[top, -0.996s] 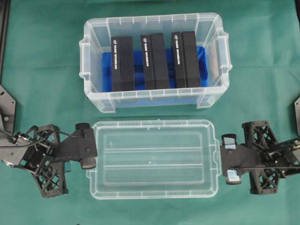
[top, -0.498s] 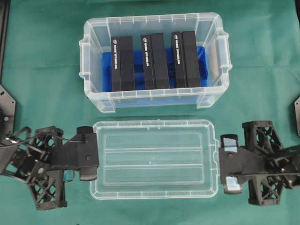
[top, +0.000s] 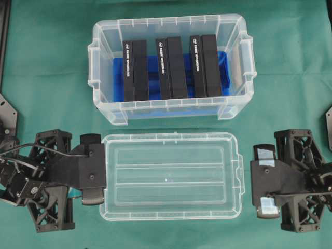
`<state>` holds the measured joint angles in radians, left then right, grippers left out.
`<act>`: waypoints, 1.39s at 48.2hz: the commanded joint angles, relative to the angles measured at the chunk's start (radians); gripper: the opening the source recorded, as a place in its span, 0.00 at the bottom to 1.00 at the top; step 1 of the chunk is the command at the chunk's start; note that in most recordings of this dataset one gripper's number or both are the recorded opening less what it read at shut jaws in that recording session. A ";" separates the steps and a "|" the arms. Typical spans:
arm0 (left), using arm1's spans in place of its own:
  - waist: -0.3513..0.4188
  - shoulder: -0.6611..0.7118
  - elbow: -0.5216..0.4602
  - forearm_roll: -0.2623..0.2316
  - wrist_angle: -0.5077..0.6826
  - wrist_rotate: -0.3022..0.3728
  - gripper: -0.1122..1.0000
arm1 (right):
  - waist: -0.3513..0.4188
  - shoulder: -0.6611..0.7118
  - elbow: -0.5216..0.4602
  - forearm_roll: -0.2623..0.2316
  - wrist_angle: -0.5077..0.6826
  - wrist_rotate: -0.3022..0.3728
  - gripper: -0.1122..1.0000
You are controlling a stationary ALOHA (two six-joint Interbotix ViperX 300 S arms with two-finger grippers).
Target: Clamp the lid of the box with both arms, then lift and open it.
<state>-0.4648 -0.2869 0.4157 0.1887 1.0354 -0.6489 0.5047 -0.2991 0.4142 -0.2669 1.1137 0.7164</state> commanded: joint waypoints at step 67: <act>0.499 -0.430 0.218 0.155 -0.597 0.348 0.11 | -0.563 -0.397 0.221 -0.373 -0.621 -0.150 0.10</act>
<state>0.0169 -0.6995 0.6381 0.3375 0.4679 -0.3037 -0.0245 -0.6703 0.6259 -0.6335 0.5354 0.5676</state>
